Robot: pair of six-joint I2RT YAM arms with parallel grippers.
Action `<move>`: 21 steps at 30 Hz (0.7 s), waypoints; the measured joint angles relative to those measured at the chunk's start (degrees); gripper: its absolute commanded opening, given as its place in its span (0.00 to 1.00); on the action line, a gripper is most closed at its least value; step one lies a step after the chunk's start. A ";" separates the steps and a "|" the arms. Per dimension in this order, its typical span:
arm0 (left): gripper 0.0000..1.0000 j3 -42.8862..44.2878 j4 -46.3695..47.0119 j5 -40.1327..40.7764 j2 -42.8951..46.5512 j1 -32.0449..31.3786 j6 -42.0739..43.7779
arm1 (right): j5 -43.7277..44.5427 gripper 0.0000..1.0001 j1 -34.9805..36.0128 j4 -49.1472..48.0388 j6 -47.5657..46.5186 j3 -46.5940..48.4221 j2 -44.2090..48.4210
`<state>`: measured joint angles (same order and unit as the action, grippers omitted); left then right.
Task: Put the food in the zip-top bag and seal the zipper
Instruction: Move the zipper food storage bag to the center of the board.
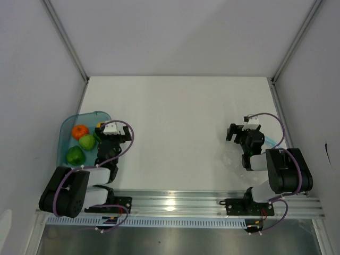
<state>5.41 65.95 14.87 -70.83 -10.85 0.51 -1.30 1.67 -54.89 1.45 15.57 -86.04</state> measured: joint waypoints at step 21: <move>0.99 5.75 -20.94 6.05 24.61 -0.50 -4.20 | 13.16 0.99 3.63 20.44 5.90 5.92 19.87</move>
<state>11.16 45.01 20.93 -46.22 -11.35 -3.68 11.86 5.30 -34.46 7.35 21.50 -66.17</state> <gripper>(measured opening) 0.994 0.993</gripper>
